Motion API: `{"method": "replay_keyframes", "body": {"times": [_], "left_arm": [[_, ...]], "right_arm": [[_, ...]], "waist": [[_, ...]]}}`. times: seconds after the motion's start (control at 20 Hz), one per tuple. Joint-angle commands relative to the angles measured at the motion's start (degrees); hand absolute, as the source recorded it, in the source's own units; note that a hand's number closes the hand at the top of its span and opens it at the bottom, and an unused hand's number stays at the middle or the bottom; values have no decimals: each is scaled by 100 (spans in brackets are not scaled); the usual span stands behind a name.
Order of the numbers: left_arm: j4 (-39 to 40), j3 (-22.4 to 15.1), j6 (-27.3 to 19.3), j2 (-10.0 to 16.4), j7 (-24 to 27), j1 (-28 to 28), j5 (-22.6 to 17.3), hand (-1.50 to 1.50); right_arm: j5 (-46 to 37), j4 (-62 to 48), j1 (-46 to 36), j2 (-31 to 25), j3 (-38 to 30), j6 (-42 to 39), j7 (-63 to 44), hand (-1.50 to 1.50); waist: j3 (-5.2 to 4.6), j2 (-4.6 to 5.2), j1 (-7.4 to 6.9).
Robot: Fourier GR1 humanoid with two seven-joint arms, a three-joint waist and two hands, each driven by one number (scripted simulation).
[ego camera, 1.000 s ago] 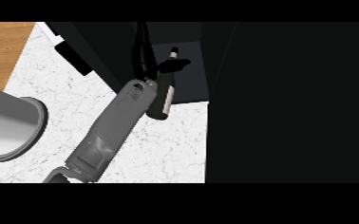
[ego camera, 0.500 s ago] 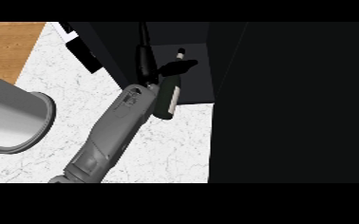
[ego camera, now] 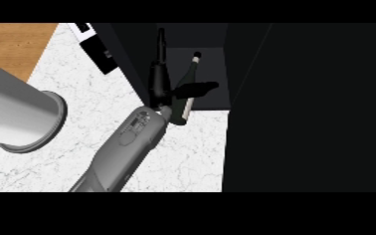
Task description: Pick up the wine, place it into the cabinet and close the cabinet
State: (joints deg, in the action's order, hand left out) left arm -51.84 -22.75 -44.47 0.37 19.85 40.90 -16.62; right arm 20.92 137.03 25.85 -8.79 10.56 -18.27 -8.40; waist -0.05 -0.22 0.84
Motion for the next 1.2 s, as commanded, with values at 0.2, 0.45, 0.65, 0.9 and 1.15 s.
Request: {"method": "replay_keyframes", "body": {"times": [0.2,0.45,0.65,0.9,1.15], "left_arm": [[-1729,-445,199,13,-257,-1068,90,-150],[-2909,-890,295,375,-441,-2071,225,-150],[-3691,-853,735,1069,-493,-2688,220,-150],[-4640,-805,799,1472,-845,-3288,324,-150],[-5494,-357,1840,2246,-726,-3987,-379,-150]], "right_arm": [[-260,1008,-67,-6,182,544,-604,-150],[-339,1012,-154,-206,38,623,-714,-150],[-194,800,102,-310,-195,311,-267,-150],[-323,718,-199,-269,-78,467,-453,-150],[-102,685,13,-549,-216,114,-398,150]], "waist": [[1,-22,-127],[-1,-21,-140],[5,-13,-86],[5,1,-92],[3,-2,-89]]}}
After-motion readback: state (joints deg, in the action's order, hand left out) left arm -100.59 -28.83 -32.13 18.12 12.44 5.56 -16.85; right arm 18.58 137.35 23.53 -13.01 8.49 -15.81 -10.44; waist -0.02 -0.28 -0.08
